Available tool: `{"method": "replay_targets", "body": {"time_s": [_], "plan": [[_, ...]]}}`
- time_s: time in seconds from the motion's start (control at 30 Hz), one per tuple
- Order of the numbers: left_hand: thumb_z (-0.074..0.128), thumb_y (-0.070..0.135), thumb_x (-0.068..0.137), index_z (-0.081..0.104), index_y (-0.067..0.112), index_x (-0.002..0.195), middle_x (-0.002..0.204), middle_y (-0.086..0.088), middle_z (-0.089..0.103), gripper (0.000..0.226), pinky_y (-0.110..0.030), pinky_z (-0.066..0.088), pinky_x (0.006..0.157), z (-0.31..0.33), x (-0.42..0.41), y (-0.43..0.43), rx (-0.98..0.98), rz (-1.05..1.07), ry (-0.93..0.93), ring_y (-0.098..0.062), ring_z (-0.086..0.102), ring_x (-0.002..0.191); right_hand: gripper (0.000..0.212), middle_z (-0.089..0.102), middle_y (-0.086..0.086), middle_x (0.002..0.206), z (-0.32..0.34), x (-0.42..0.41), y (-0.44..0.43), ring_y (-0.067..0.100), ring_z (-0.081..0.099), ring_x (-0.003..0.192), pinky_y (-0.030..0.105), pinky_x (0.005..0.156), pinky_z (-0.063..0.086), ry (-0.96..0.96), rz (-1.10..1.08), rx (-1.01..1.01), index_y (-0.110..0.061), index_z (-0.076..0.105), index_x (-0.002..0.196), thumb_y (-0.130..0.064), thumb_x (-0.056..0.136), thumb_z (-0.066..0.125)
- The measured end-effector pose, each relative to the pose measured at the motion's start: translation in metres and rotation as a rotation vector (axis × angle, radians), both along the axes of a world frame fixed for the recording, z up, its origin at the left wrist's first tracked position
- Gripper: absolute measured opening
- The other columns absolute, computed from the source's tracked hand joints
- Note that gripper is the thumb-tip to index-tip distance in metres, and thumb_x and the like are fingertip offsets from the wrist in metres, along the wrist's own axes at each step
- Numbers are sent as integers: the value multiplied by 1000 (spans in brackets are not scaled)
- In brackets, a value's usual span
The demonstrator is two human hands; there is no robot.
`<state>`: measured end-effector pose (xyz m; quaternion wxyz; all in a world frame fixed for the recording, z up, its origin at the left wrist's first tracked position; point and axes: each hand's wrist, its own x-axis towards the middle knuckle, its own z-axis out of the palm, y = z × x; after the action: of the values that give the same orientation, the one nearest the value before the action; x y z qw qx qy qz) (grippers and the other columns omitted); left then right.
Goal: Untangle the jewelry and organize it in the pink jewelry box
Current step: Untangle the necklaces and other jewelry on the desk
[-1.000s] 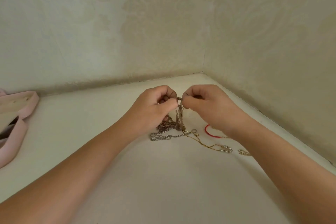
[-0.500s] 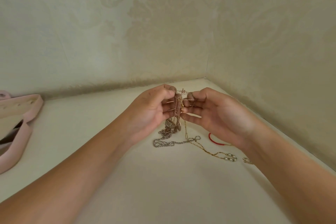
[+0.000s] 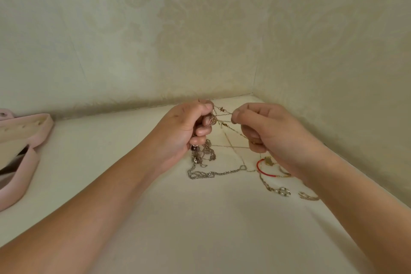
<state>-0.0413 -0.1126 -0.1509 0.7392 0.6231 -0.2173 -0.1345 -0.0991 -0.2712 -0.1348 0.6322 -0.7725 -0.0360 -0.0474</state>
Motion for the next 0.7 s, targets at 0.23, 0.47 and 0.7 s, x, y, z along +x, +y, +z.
{"method": "replay_targets", "body": {"time_s": [0.23, 0.47, 0.7], "plan": [[43, 14, 96, 43, 14, 72, 54, 8, 39, 24, -14, 24, 37, 3, -6, -1, 29, 1, 25, -6, 31, 44, 15, 48, -5, 47, -7, 1, 8, 5, 46, 42, 26, 59, 52, -121, -108, -141, -12, 59, 72, -11, 86, 60], [44, 15, 96, 43, 13, 78, 49, 7, 37, 18, -15, 23, 35, 3, -8, -3, 9, -17, 92, -6, 31, 40, 12, 58, -10, 62, -8, -1, 10, 5, 56, 47, 15, 41, 32, -170, -143, -200, -21, 59, 77, -20, 82, 70], [42, 16, 96, 42, 14, 75, 50, 7, 36, 21, -14, 22, 35, 5, -7, -1, 14, -32, 85, -5, 31, 40, 10, 67, -10, 82, -2, -8, 10, -1, 63, 76, 32, 71, 53, -291, -132, -246, -30, 69, 78, -21, 80, 73]]}}
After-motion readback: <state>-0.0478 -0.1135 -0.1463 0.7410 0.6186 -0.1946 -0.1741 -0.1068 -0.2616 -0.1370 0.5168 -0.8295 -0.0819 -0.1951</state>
